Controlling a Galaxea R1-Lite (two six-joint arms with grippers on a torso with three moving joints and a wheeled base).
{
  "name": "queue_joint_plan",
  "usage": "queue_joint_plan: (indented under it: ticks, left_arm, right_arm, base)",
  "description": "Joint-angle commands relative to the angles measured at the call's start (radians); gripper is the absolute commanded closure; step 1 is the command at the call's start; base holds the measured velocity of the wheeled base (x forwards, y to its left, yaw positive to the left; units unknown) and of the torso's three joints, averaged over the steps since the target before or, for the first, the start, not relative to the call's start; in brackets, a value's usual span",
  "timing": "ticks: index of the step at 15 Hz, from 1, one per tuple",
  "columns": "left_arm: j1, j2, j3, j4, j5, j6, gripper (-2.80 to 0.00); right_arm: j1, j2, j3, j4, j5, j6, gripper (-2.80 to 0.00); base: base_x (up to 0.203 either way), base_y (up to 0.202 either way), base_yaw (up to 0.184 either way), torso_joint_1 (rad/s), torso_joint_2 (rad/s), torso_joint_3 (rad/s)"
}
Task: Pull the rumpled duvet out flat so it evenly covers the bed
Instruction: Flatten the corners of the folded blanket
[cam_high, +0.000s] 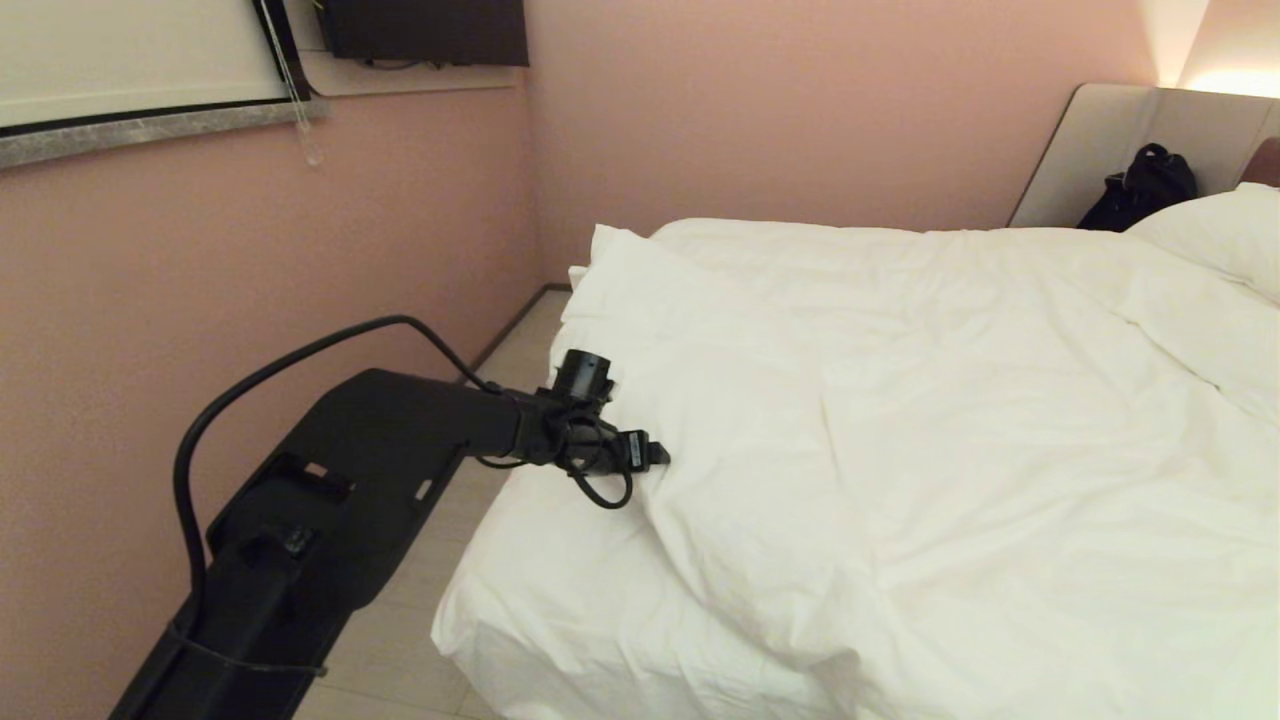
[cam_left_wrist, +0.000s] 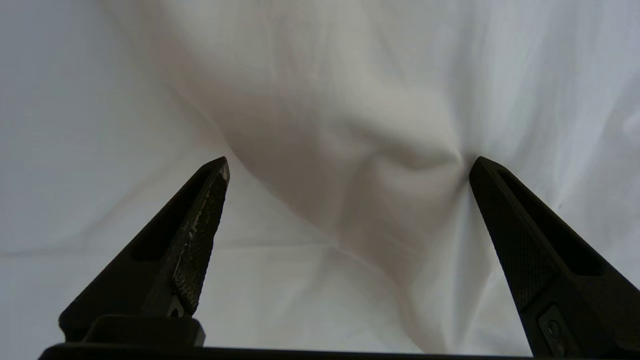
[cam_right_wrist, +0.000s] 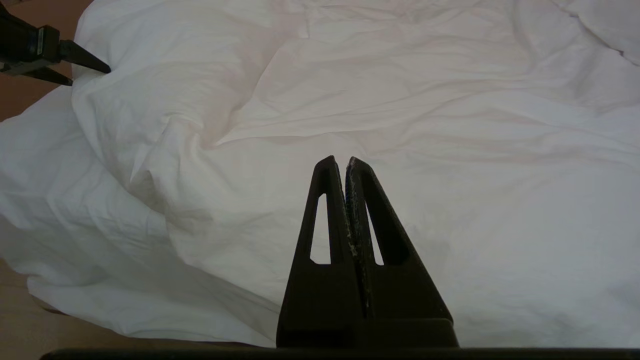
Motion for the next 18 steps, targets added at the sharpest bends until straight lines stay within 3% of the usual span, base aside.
queue_joint_plan:
  ticks: [1,13,18]
  left_arm:
    - [-0.001,0.016,0.0,-0.002,-0.006,0.013,-2.8]
    - [-0.04,0.058,-0.003,-0.082,-0.028,0.138,-2.8]
    - [-0.057,0.065,-0.003,-0.098,-0.031,0.144,-2.8]
  right_arm:
    - [0.0,0.0,0.0,-0.001,0.0,0.0,0.0]
    - [0.0,0.0,0.0,-0.001,0.0,0.0,0.0]
    - [0.0,0.0,0.0,0.001,0.0,0.0,0.0]
  base:
    - [0.0,0.0,0.0,0.0,0.0,0.0]
    - [0.0,0.0,0.0,0.0,0.0,0.0]
    - [0.0,0.0,0.0,0.0,0.0,0.0]
